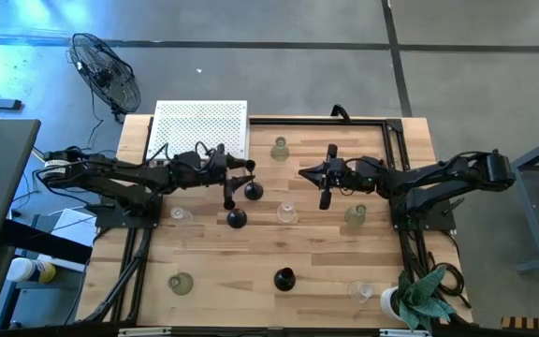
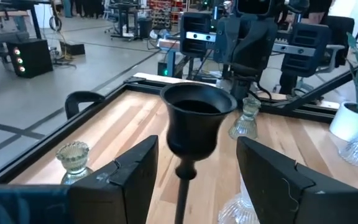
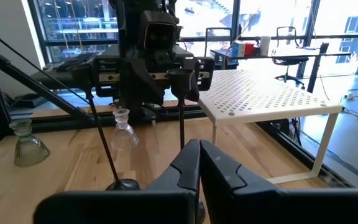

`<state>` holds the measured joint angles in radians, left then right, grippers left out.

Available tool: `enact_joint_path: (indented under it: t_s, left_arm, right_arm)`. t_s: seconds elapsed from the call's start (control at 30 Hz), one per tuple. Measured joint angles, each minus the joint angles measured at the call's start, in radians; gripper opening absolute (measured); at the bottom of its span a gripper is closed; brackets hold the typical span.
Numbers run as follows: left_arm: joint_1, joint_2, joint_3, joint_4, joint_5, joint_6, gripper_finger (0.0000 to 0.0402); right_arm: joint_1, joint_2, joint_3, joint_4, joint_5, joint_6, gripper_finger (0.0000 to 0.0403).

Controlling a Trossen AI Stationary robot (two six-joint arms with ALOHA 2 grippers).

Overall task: Pick & Place candle stick holders
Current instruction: Put the top black candle holder on the shelf

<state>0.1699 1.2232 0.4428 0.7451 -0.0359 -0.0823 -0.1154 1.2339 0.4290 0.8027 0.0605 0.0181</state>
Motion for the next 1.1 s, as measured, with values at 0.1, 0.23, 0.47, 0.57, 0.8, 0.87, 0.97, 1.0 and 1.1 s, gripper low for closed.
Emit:
enact_joint_path:
  t_s: [0.1,0.23,0.47,0.57,0.8,0.87,0.97,1.0,1.1]
  left_arm:
    - [0.000,0.000,0.000,-0.005,0.000,0.008,0.0211]
    - [0.000,0.000,0.000,0.000,-0.005,0.021,0.0211]
    - [0.000,0.038,-0.001,0.031,0.000,0.032,0.0188]
    - [0.000,0.062,-0.001,0.066,0.000,0.037,0.0174]
    - [0.000,0.070,-0.001,0.093,0.000,0.052,0.0138]
    - [0.000,0.070,-0.001,0.100,0.000,0.053,0.0121]
    - [0.000,0.070,-0.001,0.101,0.006,0.059,0.0092]
    - [0.000,0.071,-0.001,0.101,0.013,0.060,0.0081]
    - [0.000,0.071,-0.001,0.105,0.028,0.059,0.0057]
  right_arm:
    - [0.000,0.000,0.000,0.009,0.000,0.000,0.0001]
    - [0.000,0.000,0.000,0.017,0.000,0.000,0.0003]
    - [0.000,0.000,0.000,0.019,0.000,0.000,0.0001]
    - [0.000,0.000,0.000,0.022,0.000,0.000,0.0003]
    - [0.000,0.001,0.000,0.024,0.000,-0.015,0.0001]
    - [0.000,0.001,0.000,0.024,0.000,-0.019,0.0002]
    - [0.000,0.001,0.000,0.025,0.000,-0.019,0.0001]
    - [0.000,0.001,0.000,0.025,0.000,-0.019,0.0001]
    - [0.000,0.001,0.000,0.025,0.000,-0.019,0.0002]
